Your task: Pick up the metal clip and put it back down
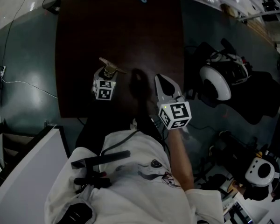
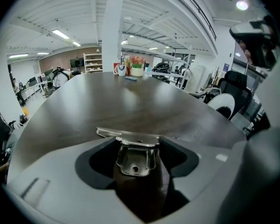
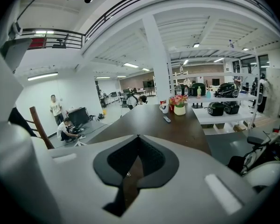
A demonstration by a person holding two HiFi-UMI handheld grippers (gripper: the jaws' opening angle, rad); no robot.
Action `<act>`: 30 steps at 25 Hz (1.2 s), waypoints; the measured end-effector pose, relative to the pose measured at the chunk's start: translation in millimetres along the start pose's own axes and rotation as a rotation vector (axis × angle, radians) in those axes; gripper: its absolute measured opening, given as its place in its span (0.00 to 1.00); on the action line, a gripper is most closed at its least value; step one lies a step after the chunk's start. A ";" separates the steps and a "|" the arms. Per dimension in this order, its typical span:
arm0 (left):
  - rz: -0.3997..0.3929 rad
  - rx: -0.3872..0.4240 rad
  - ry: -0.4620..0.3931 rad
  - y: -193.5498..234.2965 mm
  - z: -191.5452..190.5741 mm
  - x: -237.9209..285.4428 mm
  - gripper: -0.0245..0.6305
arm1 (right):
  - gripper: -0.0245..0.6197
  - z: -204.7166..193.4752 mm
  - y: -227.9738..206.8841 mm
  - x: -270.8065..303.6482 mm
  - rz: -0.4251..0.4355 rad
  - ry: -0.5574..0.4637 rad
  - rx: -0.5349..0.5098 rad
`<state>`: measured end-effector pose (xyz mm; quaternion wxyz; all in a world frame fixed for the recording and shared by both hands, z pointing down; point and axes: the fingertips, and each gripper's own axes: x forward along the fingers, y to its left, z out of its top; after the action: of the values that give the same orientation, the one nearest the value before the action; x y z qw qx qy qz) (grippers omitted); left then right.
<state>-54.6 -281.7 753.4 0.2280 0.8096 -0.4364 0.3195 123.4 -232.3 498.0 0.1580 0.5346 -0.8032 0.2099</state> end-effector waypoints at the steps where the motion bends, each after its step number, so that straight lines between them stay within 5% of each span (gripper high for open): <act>1: -0.001 0.003 0.004 -0.2 -0.1 -0.9 0.45 | 0.04 -0.5 0.0 -0.1 0.000 0.001 0.000; 18: -0.053 -0.059 0.028 7.5 -12.8 -5.5 0.53 | 0.04 -5.6 11.2 5.0 0.015 0.014 -0.006; 26: -0.008 -0.171 -0.182 27.7 26.9 -74.3 0.52 | 0.04 -3.4 22.5 13.8 0.037 -0.009 -0.009; 30: 0.002 -0.181 -0.386 34.9 78.6 -128.4 0.27 | 0.04 5.8 33.1 19.9 0.044 -0.045 -0.018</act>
<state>-112.6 -278.6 610.2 0.2116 0.8317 -0.4996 0.1183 85.0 -239.7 497.0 0.1401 0.5199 -0.8201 0.1939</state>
